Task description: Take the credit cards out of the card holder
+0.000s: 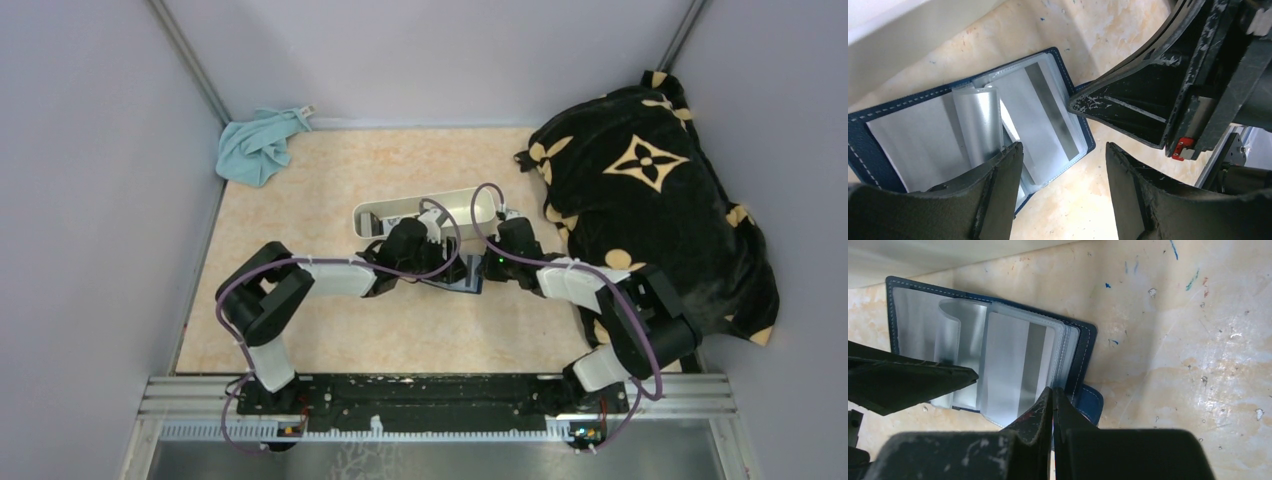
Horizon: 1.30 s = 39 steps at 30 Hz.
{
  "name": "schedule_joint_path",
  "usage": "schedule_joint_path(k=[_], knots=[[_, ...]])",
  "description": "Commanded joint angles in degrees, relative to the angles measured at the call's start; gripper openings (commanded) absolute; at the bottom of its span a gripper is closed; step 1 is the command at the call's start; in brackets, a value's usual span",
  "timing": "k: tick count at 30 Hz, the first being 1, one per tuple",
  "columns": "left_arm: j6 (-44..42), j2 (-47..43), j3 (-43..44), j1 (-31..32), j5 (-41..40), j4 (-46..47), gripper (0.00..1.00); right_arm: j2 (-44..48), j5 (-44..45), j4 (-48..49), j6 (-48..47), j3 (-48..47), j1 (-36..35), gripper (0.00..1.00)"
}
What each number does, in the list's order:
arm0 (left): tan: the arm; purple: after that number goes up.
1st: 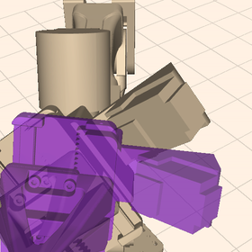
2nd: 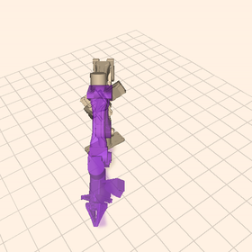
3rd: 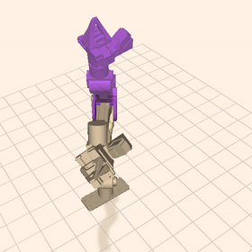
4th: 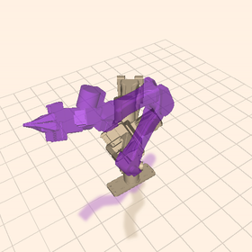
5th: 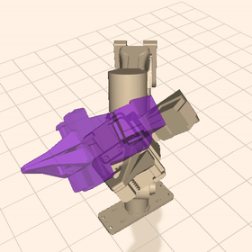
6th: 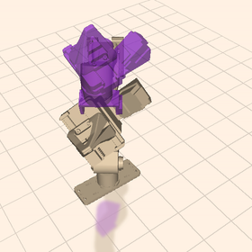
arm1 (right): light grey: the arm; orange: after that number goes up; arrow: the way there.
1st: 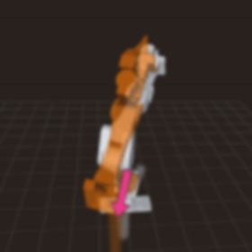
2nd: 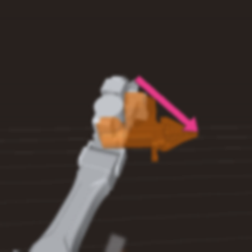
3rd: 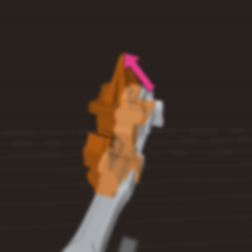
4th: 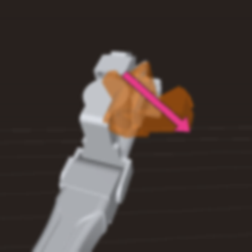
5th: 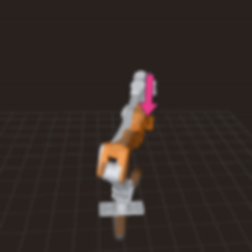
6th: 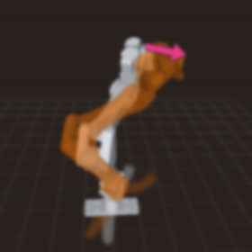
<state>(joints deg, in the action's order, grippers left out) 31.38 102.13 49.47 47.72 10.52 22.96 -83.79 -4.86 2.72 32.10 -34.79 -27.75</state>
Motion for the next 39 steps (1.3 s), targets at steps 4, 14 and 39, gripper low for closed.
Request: schedule_joint_path(k=[4,14,39], knots=[[0.42,1.93,-2.09,-0.94,0.18,1.12,0.68,-1.54,-0.79,3.95,0.8,1.46,-0.38,0.0],[1.09,2.31,-4.08,-1.65,-0.15,2.68,0.67,-2.73,-1.46,5.25,1.22,2.17,-0.29,0.0],[12.92,6.23,-9.42,-2.1,10.33,29.29,0.53,-5.07,-2.65,7.81,1.74,4.62,-0.29,0.0]])
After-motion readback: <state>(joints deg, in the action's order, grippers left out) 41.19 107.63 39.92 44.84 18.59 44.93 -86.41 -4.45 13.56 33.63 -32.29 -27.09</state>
